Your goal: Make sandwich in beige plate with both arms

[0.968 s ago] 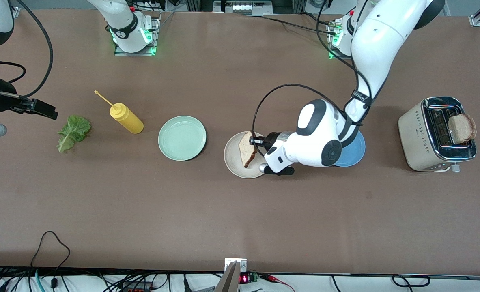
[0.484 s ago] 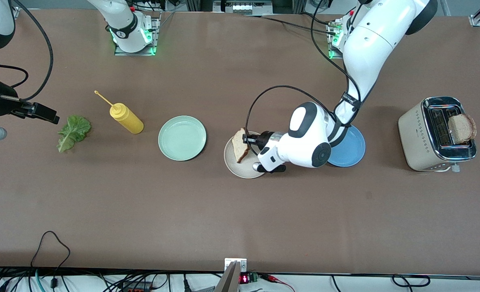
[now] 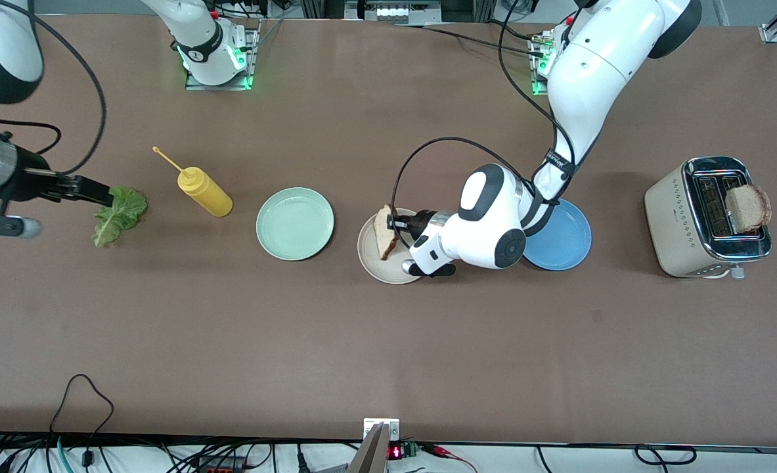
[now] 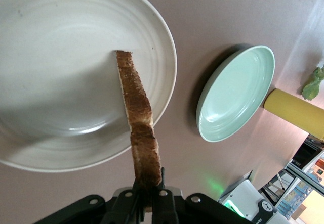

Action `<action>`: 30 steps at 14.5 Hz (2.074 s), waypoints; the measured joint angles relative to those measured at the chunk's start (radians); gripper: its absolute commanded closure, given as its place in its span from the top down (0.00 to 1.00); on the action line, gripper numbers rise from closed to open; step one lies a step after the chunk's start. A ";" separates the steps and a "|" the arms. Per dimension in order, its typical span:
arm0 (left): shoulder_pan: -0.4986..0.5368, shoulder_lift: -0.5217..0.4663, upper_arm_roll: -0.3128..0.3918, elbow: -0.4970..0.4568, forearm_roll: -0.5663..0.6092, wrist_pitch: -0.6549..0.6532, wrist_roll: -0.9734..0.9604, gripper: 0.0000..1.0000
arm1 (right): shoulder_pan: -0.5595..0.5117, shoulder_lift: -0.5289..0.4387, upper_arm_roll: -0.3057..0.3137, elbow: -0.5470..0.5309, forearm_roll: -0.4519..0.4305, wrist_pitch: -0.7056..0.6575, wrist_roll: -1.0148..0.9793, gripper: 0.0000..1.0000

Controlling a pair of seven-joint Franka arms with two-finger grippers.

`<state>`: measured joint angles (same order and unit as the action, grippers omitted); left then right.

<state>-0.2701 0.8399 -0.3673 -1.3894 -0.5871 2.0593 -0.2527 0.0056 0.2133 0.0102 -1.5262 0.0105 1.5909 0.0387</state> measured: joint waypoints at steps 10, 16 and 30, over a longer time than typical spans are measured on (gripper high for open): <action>0.011 0.036 0.012 0.001 0.000 0.020 0.078 0.00 | -0.196 -0.139 -0.011 -0.307 0.209 0.102 -0.738 1.00; 0.043 0.050 0.015 0.001 0.000 0.021 0.173 0.00 | -0.379 -0.155 -0.014 -0.484 0.406 0.137 -1.271 1.00; 0.099 0.072 0.015 -0.008 0.000 0.019 0.221 1.00 | -0.430 0.016 -0.013 -0.669 0.670 0.235 -2.077 1.00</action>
<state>-0.1710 0.9119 -0.3521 -1.3969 -0.5871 2.0779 -0.0315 -0.4240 0.2295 -0.0028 -2.1949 0.6800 1.8262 -2.0379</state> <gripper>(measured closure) 0.300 0.000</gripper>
